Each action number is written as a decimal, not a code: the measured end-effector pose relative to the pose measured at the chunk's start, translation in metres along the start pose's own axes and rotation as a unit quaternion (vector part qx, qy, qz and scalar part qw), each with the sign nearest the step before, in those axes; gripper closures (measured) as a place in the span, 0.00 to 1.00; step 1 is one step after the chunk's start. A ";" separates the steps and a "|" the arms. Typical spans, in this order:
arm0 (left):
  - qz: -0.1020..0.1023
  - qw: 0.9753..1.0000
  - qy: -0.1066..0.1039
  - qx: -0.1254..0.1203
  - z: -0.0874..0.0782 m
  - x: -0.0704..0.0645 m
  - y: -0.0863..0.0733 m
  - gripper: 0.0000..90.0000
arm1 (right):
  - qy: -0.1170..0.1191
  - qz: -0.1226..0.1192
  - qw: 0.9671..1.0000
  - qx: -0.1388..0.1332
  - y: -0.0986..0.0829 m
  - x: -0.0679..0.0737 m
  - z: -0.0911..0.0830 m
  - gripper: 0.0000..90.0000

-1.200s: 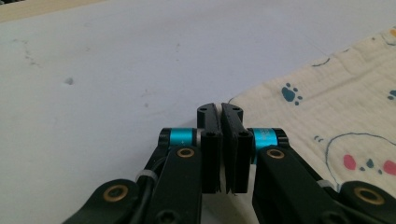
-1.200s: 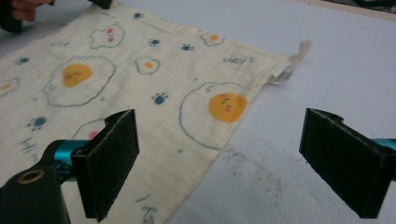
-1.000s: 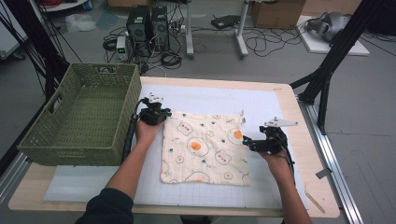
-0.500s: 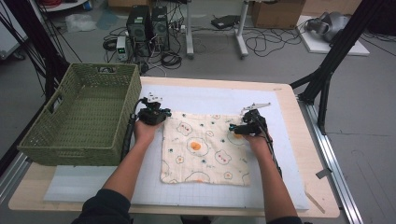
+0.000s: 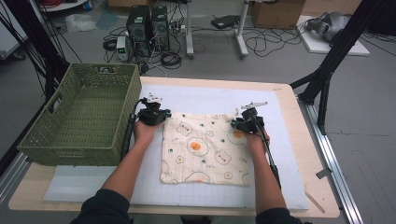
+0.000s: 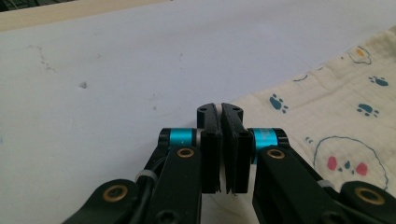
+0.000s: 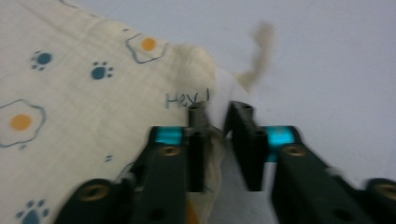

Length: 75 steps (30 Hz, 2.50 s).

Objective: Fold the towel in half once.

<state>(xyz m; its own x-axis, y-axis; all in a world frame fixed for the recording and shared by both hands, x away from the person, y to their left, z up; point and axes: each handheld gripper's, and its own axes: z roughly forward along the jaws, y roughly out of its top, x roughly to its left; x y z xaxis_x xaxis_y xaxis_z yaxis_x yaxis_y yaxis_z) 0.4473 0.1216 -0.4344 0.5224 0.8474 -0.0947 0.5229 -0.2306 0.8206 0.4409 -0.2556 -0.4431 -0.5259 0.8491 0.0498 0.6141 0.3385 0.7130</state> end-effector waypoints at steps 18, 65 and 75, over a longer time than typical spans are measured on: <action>-0.017 0.997 -0.010 -0.075 -0.026 -0.002 0.015 0.96 | -0.019 -0.019 0.997 -0.066 0.009 -0.001 -0.027 0.96; 0.045 0.988 -0.115 -0.091 -0.118 -0.063 -0.066 0.96 | 0.034 -0.082 0.992 -0.085 -0.079 0.056 -0.108 0.95; 0.048 0.988 -0.120 -0.079 -0.116 -0.067 -0.076 0.95 | 0.045 -0.074 0.993 -0.080 -0.094 0.056 -0.107 0.95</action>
<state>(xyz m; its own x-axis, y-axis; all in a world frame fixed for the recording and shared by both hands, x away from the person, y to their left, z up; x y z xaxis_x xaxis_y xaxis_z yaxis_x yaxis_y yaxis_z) 0.2942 0.1374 -0.4246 0.7194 0.6827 -0.1278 0.3612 -0.2107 0.9084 0.2908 -0.2832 -0.4325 -0.6577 0.7532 -0.0062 0.4296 0.3819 0.8183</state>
